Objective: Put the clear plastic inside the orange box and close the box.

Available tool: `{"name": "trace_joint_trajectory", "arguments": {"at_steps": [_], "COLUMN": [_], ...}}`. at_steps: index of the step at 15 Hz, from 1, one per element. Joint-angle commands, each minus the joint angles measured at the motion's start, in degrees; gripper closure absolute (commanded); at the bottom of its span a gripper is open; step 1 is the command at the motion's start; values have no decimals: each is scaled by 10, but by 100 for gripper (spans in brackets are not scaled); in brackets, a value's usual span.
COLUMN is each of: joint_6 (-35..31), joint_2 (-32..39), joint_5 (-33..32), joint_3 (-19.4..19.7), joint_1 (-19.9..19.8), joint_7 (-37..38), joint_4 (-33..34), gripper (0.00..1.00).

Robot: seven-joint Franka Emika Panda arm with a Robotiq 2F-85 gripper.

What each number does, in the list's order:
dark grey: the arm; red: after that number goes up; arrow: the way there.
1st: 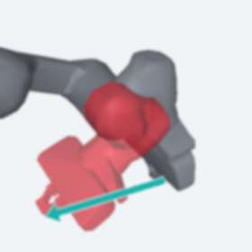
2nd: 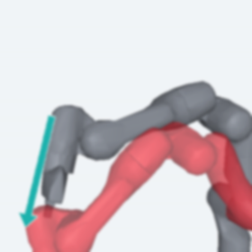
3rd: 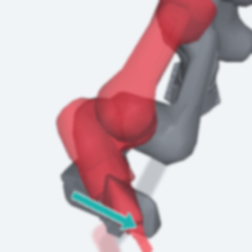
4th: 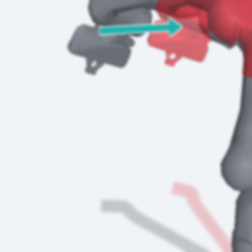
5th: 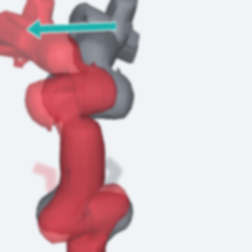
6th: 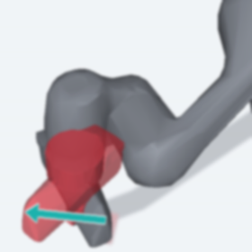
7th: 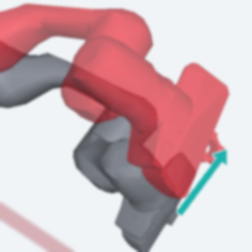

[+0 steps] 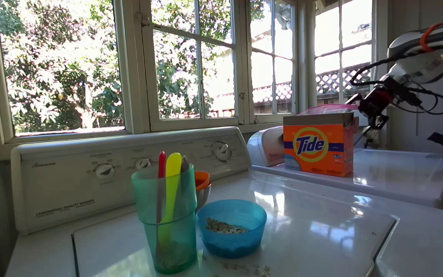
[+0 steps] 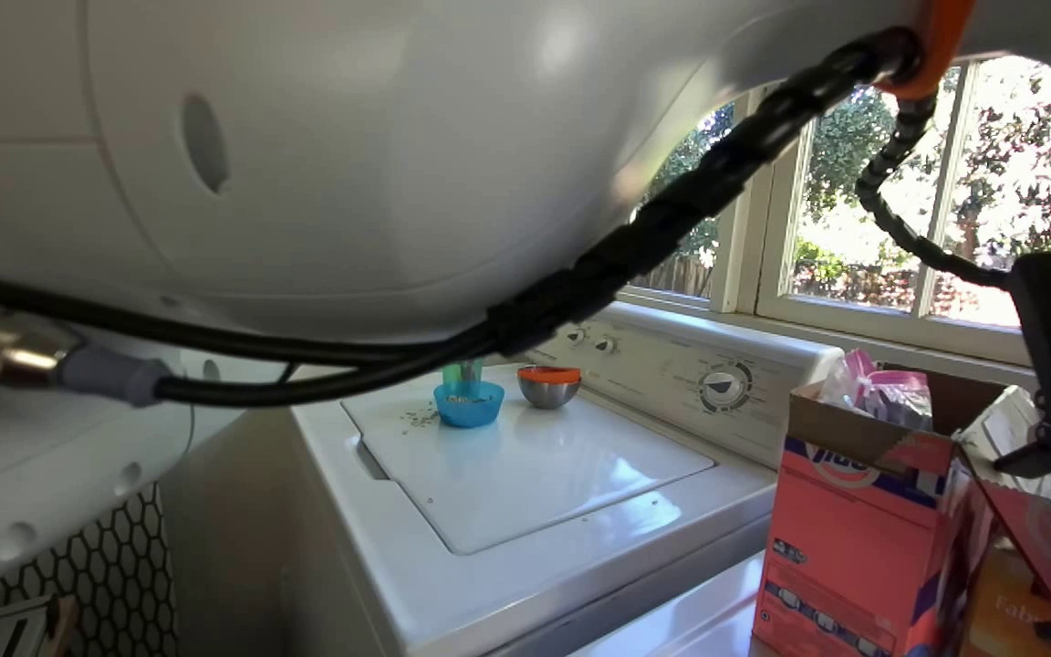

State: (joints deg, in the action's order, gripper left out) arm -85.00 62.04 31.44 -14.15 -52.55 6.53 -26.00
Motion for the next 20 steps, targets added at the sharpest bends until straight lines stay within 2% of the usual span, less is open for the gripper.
{"name": "trace_joint_trajectory", "arguments": {"at_steps": [1,7,9,11,15,16,19,20], "joint_6": [-35,-7,8,0,-85,-49,-56,-25], "joint_2": [4,-11,-22,-37,-49,-46,-48,-45], "joint_5": [19,25,9,-30,-90,-65,-67,-57], "joint_3": [-6,-36,-32,-1,43,20,21,8], "joint_1": [-7,-31,-33,-23,2,-15,-12,-17], "joint_7": [26,-164,-224,-238,-225,-232,-232,-254], "joint_4": [7,4,5,6,6,6,6,6], "gripper": [0,0,0,0,0,0,0,0]}}
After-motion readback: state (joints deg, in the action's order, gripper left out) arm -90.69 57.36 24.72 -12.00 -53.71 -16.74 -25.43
